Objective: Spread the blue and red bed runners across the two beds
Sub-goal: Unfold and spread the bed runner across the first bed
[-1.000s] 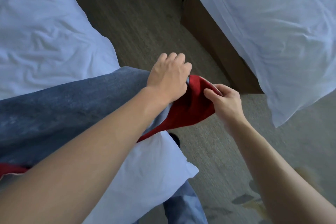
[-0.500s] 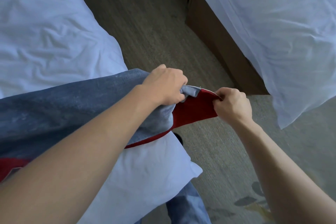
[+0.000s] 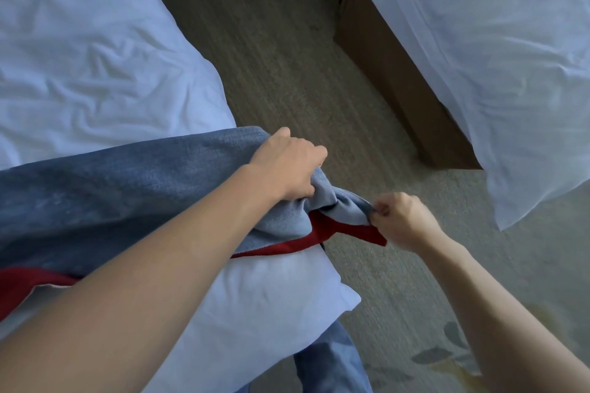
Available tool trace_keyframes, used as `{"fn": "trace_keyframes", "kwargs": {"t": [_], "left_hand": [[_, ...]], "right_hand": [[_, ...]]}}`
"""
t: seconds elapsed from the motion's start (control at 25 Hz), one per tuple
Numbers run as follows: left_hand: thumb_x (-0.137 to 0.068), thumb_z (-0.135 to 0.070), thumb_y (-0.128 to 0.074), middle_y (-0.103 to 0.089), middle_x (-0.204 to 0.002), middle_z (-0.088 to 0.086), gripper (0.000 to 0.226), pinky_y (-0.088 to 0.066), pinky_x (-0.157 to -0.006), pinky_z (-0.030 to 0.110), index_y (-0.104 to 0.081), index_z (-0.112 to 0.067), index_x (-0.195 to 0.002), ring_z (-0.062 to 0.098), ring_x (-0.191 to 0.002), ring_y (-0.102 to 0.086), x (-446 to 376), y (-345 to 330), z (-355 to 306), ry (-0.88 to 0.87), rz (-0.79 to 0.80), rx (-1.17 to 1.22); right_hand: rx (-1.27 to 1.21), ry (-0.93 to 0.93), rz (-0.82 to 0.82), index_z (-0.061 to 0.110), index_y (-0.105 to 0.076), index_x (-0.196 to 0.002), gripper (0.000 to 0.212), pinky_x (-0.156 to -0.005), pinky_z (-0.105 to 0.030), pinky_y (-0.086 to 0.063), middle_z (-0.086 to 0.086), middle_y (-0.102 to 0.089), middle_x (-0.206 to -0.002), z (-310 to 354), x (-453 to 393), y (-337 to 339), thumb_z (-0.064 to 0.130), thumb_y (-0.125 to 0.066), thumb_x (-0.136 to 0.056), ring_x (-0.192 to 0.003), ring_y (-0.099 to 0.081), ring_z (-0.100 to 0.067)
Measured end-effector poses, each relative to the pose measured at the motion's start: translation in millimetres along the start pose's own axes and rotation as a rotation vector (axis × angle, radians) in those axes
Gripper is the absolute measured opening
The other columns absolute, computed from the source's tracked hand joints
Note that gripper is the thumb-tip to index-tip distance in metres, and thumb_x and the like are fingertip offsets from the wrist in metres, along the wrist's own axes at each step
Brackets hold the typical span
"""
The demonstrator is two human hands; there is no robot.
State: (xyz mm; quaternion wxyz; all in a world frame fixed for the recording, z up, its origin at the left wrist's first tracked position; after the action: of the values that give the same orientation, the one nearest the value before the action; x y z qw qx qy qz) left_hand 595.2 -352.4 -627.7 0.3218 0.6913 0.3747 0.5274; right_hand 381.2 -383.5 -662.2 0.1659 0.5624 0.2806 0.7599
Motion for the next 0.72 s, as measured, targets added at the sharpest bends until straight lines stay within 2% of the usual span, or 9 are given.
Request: {"fn": "trace_keyframes", "kwargs": {"t": [0.08, 0.16, 0.24, 0.32, 0.4, 0.48, 0.56, 0.64, 0.72], "left_hand": [[-0.086, -0.034, -0.059, -0.063, -0.094, -0.007, 0.018, -0.037, -0.092, 0.034, -0.042, -0.028, -0.090, 0.016, -0.084, -0.057, 8.2, 0.8, -3.3, -0.046, -0.032, -0.047], [-0.087, -0.035, -0.056, -0.062, -0.090, -0.007, 0.010, -0.037, -0.089, 0.035, -0.048, -0.029, -0.089, 0.016, -0.083, -0.058, 21.3, -2.0, -6.3, -0.088, -0.066, -0.101], [-0.087, -0.042, -0.052, -0.063, -0.086, -0.008, 0.015, -0.038, -0.086, 0.035, -0.058, -0.028, -0.088, 0.016, -0.081, -0.057, 35.9, -9.1, -9.2, -0.113, -0.078, -0.148], [-0.088, -0.050, -0.044, -0.065, -0.081, -0.006, 0.031, -0.038, -0.087, 0.036, -0.065, -0.028, -0.081, 0.017, -0.076, -0.054, 49.0, -17.0, -9.3, -0.089, -0.035, -0.145], [-0.096, -0.049, -0.034, -0.064, -0.077, -0.003, 0.043, -0.039, -0.085, 0.038, -0.062, -0.025, -0.073, 0.019, -0.073, -0.053, 54.5, -20.4, -8.2, -0.058, -0.001, -0.135], [-0.103, -0.042, -0.030, -0.059, -0.077, -0.002, 0.039, -0.037, -0.076, 0.038, -0.049, -0.024, -0.074, 0.022, -0.076, -0.054, 51.9, -19.6, -10.0, -0.045, 0.007, -0.179], [-0.101, -0.044, -0.036, -0.052, -0.076, 0.000, 0.035, -0.029, -0.064, 0.033, -0.044, -0.025, -0.073, 0.024, -0.074, -0.050, 45.2, -16.2, -6.3, 0.076, 0.018, -0.094], [-0.096, -0.045, -0.045, -0.041, -0.068, -0.003, 0.038, -0.023, -0.056, 0.030, -0.041, -0.022, -0.067, 0.023, -0.071, -0.045, 41.7, -21.3, -5.5, 0.159, 0.104, -0.006], [-0.093, -0.042, -0.050, -0.034, -0.066, -0.004, 0.033, -0.029, -0.059, 0.030, -0.042, -0.023, -0.068, 0.023, -0.072, -0.044, 45.3, -27.2, -11.7, 0.136, 0.160, 0.016]], "right_hand": [[-0.310, 0.009, 0.053, 0.026, -0.069, -0.083, 0.015, -0.067, -0.032, -0.049, 0.005, -0.067, -0.080, 25.9, -8.1, -8.1, 0.021, -0.055, -0.086, -0.081, -0.062, -0.019], [-0.574, -0.091, 0.093, 0.019, -0.069, -0.077, 0.024, -0.070, -0.035, -0.049, 0.000, -0.067, -0.080, 49.7, -24.5, -13.6, 0.028, -0.051, -0.089, -0.081, -0.061, -0.022], [-0.547, -0.151, 0.200, 0.008, -0.070, -0.075, 0.044, -0.068, -0.034, -0.049, -0.004, -0.066, -0.075, 65.9, -34.3, -23.1, 0.046, -0.054, -0.090, -0.076, -0.061, -0.022], [-0.395, -0.057, 0.229, 0.006, -0.071, -0.078, 0.046, -0.062, -0.031, -0.045, -0.004, -0.063, -0.071, 74.0, -40.2, -31.0, 0.050, -0.062, -0.088, -0.071, -0.057, -0.019], [-0.371, 0.015, 0.080, 0.011, -0.071, -0.075, 0.031, -0.060, -0.030, -0.044, -0.004, -0.064, -0.072, 72.1, -42.7, -28.8, 0.038, -0.064, -0.090, -0.074, -0.057, -0.019], [-0.487, -0.076, -0.091, 0.018, -0.070, -0.068, 0.025, -0.059, -0.030, -0.045, -0.001, -0.065, -0.070, 58.0, -35.9, -23.9, 0.032, -0.064, -0.088, -0.074, -0.059, -0.018], [-0.515, -0.171, -0.172, 0.024, -0.067, -0.060, 0.027, -0.057, -0.030, -0.045, 0.001, -0.063, -0.066, 42.2, -26.6, -28.4, 0.029, -0.062, -0.086, -0.072, -0.059, -0.019], [-0.489, -0.127, -0.086, 0.026, -0.067, -0.061, 0.024, -0.056, -0.029, -0.044, 0.002, -0.065, -0.068, 46.0, -24.2, -39.0, 0.027, -0.062, -0.084, -0.075, -0.061, -0.019], [-0.502, -0.017, 0.050, 0.028, -0.072, -0.070, 0.015, -0.058, -0.025, -0.044, 0.009, -0.069, -0.077, 67.4, -30.8, -43.8, 0.035, -0.067, -0.082, -0.080, -0.062, -0.008]]}}
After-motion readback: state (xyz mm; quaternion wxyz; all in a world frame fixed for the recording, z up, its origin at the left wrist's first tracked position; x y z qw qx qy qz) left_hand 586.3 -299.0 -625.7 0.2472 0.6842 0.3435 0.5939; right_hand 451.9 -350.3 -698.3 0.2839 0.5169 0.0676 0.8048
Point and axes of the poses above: each hand's wrist, its own x-axis away from the middle knuckle, its own y-axis out of the back of the hand, z = x × y, the point moved 5 cm from there along -x, towards the middle knuckle
